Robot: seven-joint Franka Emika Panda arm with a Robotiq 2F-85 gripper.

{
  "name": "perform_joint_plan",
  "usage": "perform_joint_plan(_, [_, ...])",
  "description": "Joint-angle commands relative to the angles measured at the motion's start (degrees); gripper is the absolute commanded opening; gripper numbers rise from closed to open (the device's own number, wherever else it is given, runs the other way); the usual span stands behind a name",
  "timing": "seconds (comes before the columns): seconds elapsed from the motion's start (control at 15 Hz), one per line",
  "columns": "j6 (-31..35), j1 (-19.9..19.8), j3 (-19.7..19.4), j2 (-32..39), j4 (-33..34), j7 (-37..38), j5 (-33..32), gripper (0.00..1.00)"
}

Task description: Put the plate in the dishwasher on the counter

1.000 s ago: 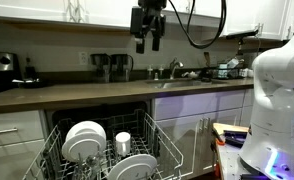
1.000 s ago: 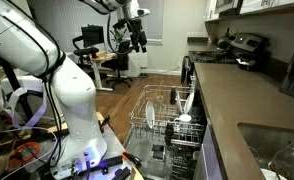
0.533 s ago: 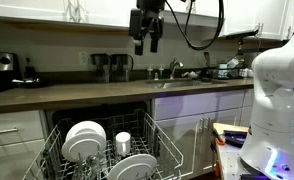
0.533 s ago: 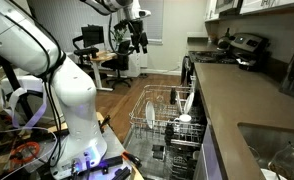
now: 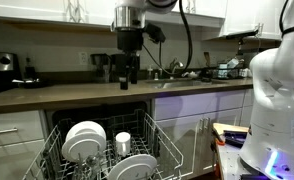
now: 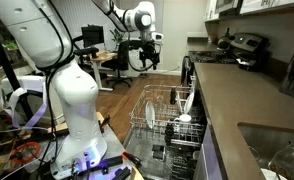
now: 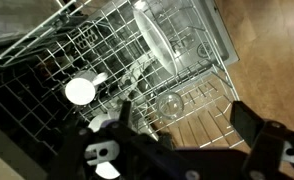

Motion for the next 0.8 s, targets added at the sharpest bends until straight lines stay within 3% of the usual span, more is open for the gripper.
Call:
perform_joint_plan(0.0, [1.26,1.99,-2.33,11.34,4.7,-10.35,4.66,1.0])
perform_joint_plan(0.27, [-2.7,2.23,-1.83,21.38,9.67,-15.34,5.03,1.0])
perform_joint_plan(0.47, [-3.53,3.28,-1.68,28.16,12.76,-10.38,1.07,1.0])
perform_joint_plan(0.73, [-1.44,4.59,-1.74,34.55,14.66,-8.76,1.18,1.0])
